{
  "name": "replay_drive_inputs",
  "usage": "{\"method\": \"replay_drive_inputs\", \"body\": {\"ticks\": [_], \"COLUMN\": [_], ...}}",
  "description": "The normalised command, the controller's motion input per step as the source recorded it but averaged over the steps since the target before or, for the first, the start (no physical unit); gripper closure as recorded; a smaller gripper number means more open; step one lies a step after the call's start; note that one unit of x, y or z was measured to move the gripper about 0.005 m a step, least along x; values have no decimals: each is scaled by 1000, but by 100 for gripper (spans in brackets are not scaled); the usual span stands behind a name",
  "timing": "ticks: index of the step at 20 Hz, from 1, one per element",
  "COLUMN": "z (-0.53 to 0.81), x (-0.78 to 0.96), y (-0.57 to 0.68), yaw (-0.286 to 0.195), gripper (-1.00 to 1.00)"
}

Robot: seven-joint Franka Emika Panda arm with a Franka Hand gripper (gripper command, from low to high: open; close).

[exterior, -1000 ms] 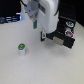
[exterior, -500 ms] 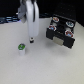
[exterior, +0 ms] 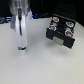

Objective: Open the kcup holder, insert the kcup into the holder, and close the kcup holder

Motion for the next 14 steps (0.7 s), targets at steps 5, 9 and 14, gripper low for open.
{"method": "replay_drive_inputs", "body": {"ticks": [5,9,14], "z": [-379,-303,-329], "x": [-118,7,21], "y": [-116,0,-27], "yaw": [-181,-174,-165], "gripper": [-100,-100,-100]}}
